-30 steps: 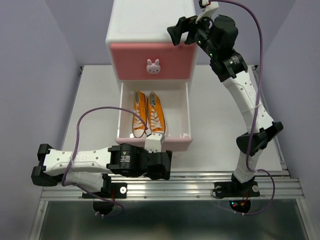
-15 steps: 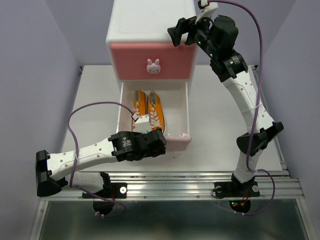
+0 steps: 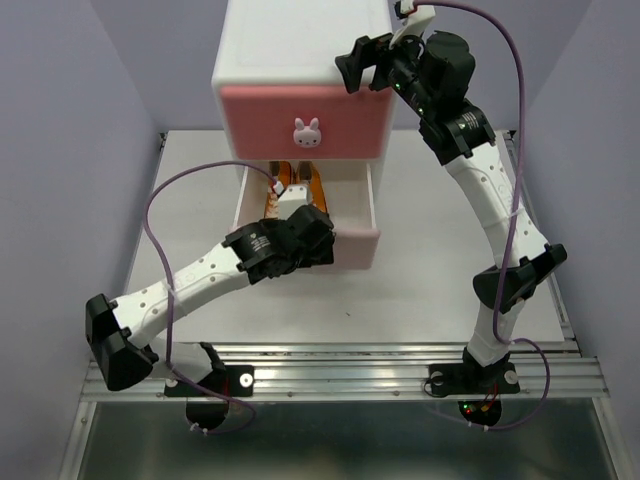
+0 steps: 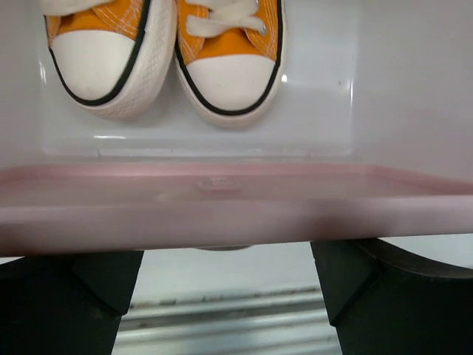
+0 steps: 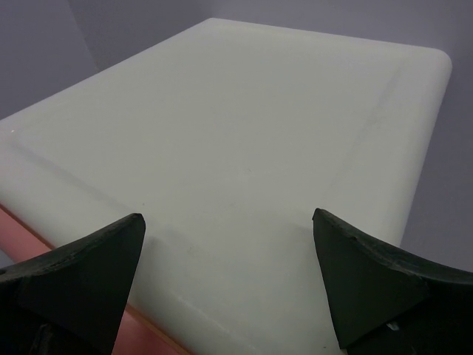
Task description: Place and organize the shoes in the shoe cabinet
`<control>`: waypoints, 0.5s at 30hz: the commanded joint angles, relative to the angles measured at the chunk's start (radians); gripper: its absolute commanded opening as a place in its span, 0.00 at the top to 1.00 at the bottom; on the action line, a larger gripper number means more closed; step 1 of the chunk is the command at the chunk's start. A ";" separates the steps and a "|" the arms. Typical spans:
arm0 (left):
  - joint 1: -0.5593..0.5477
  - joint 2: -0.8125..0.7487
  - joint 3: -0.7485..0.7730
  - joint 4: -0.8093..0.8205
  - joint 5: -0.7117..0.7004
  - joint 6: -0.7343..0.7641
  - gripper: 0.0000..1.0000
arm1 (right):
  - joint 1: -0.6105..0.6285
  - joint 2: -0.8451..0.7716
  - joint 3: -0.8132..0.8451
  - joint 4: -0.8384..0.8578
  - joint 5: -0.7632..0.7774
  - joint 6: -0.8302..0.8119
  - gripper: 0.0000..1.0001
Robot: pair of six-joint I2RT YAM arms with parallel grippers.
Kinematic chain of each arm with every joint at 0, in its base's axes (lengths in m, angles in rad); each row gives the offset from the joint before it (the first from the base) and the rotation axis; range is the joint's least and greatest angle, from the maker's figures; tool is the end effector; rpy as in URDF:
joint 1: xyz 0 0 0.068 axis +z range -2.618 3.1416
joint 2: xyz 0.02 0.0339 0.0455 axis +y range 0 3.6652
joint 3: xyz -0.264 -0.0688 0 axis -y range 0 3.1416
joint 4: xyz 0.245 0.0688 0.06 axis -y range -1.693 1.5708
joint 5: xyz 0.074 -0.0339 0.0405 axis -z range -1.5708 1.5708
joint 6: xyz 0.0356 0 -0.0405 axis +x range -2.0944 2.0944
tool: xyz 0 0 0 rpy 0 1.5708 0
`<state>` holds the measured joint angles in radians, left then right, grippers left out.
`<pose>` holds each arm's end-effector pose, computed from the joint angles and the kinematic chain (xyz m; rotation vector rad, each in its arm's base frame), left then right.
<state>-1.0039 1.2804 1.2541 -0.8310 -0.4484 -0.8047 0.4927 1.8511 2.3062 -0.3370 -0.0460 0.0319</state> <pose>0.1528 -0.2113 0.3398 0.0348 2.3474 -0.3555 0.3477 0.1885 0.5417 -0.3725 1.4214 0.4614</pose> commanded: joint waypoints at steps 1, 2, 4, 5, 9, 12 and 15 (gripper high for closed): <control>0.142 0.054 0.065 0.329 -0.174 0.032 0.01 | 0.007 0.042 -0.067 -0.281 0.028 0.054 0.00; 0.169 0.060 0.071 0.351 -0.167 0.033 0.01 | 0.007 0.042 -0.073 -0.281 0.032 0.056 0.00; 0.192 0.076 0.080 0.388 -0.159 0.007 0.01 | 0.007 0.040 -0.077 -0.280 0.032 0.057 0.00; 0.201 0.082 0.087 0.406 -0.150 0.002 0.01 | 0.007 0.039 -0.079 -0.277 0.034 0.054 0.00; 0.231 0.137 0.113 0.486 -0.121 -0.010 0.01 | 0.007 0.040 -0.082 -0.278 0.041 0.042 0.00; 0.260 0.215 0.160 0.506 -0.113 -0.005 0.01 | 0.007 0.039 -0.087 -0.275 0.041 0.049 0.00; 0.290 0.305 0.244 0.510 -0.128 -0.005 0.01 | 0.007 0.025 -0.103 -0.272 0.041 0.062 0.00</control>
<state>-0.7746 1.5078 1.3918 -0.4763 -0.4919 -0.7914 0.4934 1.8416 2.2814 -0.3153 -0.0349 0.0265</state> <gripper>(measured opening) 0.985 0.997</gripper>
